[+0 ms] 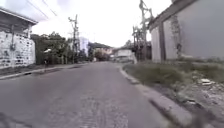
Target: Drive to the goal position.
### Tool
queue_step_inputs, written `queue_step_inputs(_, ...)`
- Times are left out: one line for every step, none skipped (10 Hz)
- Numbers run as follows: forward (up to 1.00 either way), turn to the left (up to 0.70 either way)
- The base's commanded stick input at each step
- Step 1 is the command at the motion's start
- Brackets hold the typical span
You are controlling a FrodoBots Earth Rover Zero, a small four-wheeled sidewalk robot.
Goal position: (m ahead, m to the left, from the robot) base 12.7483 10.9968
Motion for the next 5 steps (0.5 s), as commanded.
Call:
queue_step_inputs(1.00, 0.07)
queue_step_inputs(1.00, 0.07)
queue_step_inputs(1.00, 0.07)
queue_step_inputs(1.00, 0.07)
queue_step_inputs(1.00, 0.07)
